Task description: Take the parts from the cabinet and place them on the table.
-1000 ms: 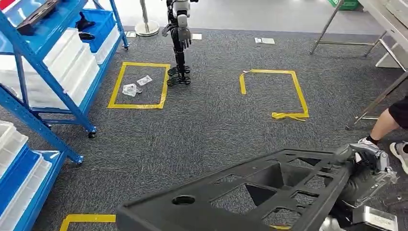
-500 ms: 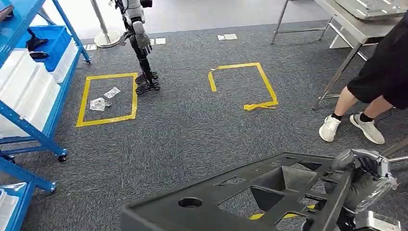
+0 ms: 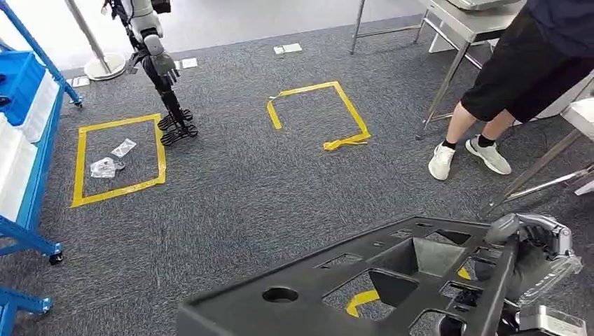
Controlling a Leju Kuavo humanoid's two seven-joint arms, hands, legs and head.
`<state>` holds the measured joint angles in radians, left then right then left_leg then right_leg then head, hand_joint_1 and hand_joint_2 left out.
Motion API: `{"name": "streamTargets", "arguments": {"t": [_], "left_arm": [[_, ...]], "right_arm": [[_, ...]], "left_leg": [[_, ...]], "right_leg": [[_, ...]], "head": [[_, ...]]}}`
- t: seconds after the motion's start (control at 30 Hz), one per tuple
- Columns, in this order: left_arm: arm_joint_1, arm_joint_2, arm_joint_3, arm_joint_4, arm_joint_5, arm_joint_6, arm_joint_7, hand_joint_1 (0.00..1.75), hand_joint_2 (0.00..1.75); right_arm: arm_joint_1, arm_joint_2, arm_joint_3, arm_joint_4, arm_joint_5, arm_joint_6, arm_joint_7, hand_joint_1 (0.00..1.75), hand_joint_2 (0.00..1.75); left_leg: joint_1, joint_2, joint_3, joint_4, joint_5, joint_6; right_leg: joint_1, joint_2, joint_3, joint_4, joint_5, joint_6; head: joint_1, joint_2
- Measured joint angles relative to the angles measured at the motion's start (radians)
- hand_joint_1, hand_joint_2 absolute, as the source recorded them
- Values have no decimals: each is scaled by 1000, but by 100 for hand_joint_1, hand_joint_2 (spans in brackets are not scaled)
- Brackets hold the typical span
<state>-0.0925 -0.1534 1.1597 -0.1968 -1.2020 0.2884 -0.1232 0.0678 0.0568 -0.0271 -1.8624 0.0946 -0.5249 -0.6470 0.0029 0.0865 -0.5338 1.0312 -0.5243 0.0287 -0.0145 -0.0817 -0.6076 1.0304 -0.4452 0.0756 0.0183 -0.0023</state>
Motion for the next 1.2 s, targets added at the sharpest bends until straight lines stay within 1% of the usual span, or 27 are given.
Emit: {"name": "streamTargets", "arguments": {"t": [0.03,0.13,0.17,0.2,0.23,0.27,0.33,0.4,0.43,0.47,0.5,0.57,0.63,0.67,0.7,0.73,0.8,0.83,0.87,0.93,0.97,1.0,1.03,1.07,1.13,1.17,1.2], "left_arm": [[-1,-2,0,0,0,-3,2,0,175],[-5,-3,0,0,0,-10,6,0,175],[-6,-5,0,0,-2,-10,7,0,175],[-7,-5,0,0,-2,-10,8,0,175],[-7,-5,0,0,-2,-10,9,0,175],[-5,-6,0,0,-2,-12,9,0,175],[0,-7,0,0,-3,-13,11,0,175],[0,-8,0,0,-11,-12,15,0,175],[0,-8,-1,0,-14,-13,15,0,175],[0,-7,-1,0,-18,-13,17,0,175],[0,-7,-1,0,-21,-13,21,0,175],[0,-6,-2,0,-24,-13,30,0,175],[-1,-7,-3,0,-26,-14,36,0,175],[-1,-8,-4,0,-26,-15,39,0,175],[-1,-8,-4,0,-26,-15,39,0,175],[0,-8,-4,0,-27,-15,40,0,175],[1,-7,-4,0,-31,-14,45,0,175],[1,-6,-4,0,-30,-12,50,0,175],[0,-6,-4,0,-29,-9,52,0,175],[-2,-6,-4,0,-22,-8,56,0,175],[-4,-6,-4,0,-21,-8,56,0,175],[-5,-5,-4,0,-19,-9,57,0,175],[-6,-5,-4,0,-11,-9,59,0,175],[-6,-5,-3,-1,-2,-7,66,0,175],[-13,-10,2,-1,23,9,82,0,175],[-15,-13,5,-1,32,16,87,0,175],[-17,-13,10,-1,37,22,90,0,175]], "right_arm": [[2,1,1,0,3,-1,1,175,175],[8,-1,0,-5,8,-1,3,175,175],[12,0,1,-10,10,0,7,175,175],[9,0,1,-14,12,1,7,175,175],[7,1,3,-14,15,3,8,175,175],[8,2,5,-14,16,5,9,175,175],[10,2,9,-14,16,6,10,175,175],[10,2,9,-13,16,6,10,175,175],[10,2,10,-14,16,6,10,175,175],[11,2,10,-14,18,6,10,175,175],[10,2,10,-14,18,6,10,175,175],[18,2,13,-16,24,5,6,175,175],[37,3,13,-27,30,0,1,175,175],[45,2,13,-32,33,-1,0,175,175],[48,2,13,-35,34,-2,0,175,175],[47,2,13,-36,34,-2,0,175,175],[52,3,15,-36,32,2,-1,175,175],[57,3,16,-36,30,8,-2,175,175],[58,3,16,-35,29,12,-3,175,175],[57,3,17,-35,27,18,-4,175,175],[56,4,18,-35,28,21,-4,175,175],[54,5,19,-35,31,26,-4,175,175],[46,6,24,-32,33,37,-2,175,175],[38,6,29,-29,35,48,0,175,175],[14,4,40,-19,35,75,6,175,175],[-3,3,51,-12,34,85,10,175,175],[-16,4,63,-3,33,92,12,175,175]], "left_leg": [[0,8,2,-1,-2,-5],[3,37,15,-9,-7,-20],[12,10,8,4,-19,-29],[12,-38,-6,41,-44,-29],[12,-66,-41,114,-84,-28],[11,-81,-81,195,-123,-29],[12,-87,-142,305,-151,-31],[15,-90,-121,240,-89,-32],[21,-96,-83,157,-39,-32],[29,-129,-44,72,1,-35],[36,-186,-29,32,-3,-37],[23,-169,-27,27,-5,-27],[17,-148,-17,22,2,-7],[22,-132,-15,10,10,6],[19,-121,-10,4,13,10],[17,-104,-8,3,14,15],[11,-73,-8,3,11,19],[10,-58,-8,3,9,20],[10,-45,-7,3,7,20],[10,-22,-3,3,2,15],[10,-13,1,3,-1,11],[7,-6,7,3,-5,5],[-1,3,8,4,-13,-5],[0,10,12,0,-14,-9],[2,33,24,-8,-15,-18],[4,38,27,-8,-21,-26],[10,-19,16,16,-35,-30]], "right_leg": [[3,18,-1,-1,5,-13],[9,50,-4,-5,6,-32],[-16,63,0,-10,10,-41],[-12,72,1,-10,9,-47],[-10,79,1,-10,9,-62],[-8,89,0,-10,8,-65],[-4,117,0,-10,8,-65],[-5,145,2,-8,8,-64],[-6,159,3,-6,8,-63],[-7,171,2,0,8,-62],[-2,181,-5,9,5,-54],[-2,201,-17,9,7,-38],[-3,226,-24,2,16,-20],[-8,207,-33,12,13,-19],[-2,152,-45,40,-2,-20],[0,120,-78,101,-30,-24],[-2,101,-155,253,-83,-26],[-4,97,-180,303,-92,-21],[-6,94,-181,301,-86,-15],[-11,80,-112,169,-34,3],[-11,56,-60,76,-4,9],[-9,2,-24,6,5,3],[4,-7,-15,5,8,-5],[5,12,-16,10,7,-17],[12,35,-21,6,8,-27],[1,49,-15,-2,15,-38],[-11,61,-12,-6,18,-43]], "head": [[-5,0],[-5,0],[-8,0],[-10,0],[-13,0],[-15,0],[-15,0],[-16,0],[-15,0],[-15,0],[-15,0],[-12,0],[-12,0],[-13,0],[-10,0],[-2,0],[-2,0],[0,0],[-1,0],[0,0],[0,0],[0,0],[-1,0],[-5,0],[-5,0],[-4,0],[-11,0]]}}
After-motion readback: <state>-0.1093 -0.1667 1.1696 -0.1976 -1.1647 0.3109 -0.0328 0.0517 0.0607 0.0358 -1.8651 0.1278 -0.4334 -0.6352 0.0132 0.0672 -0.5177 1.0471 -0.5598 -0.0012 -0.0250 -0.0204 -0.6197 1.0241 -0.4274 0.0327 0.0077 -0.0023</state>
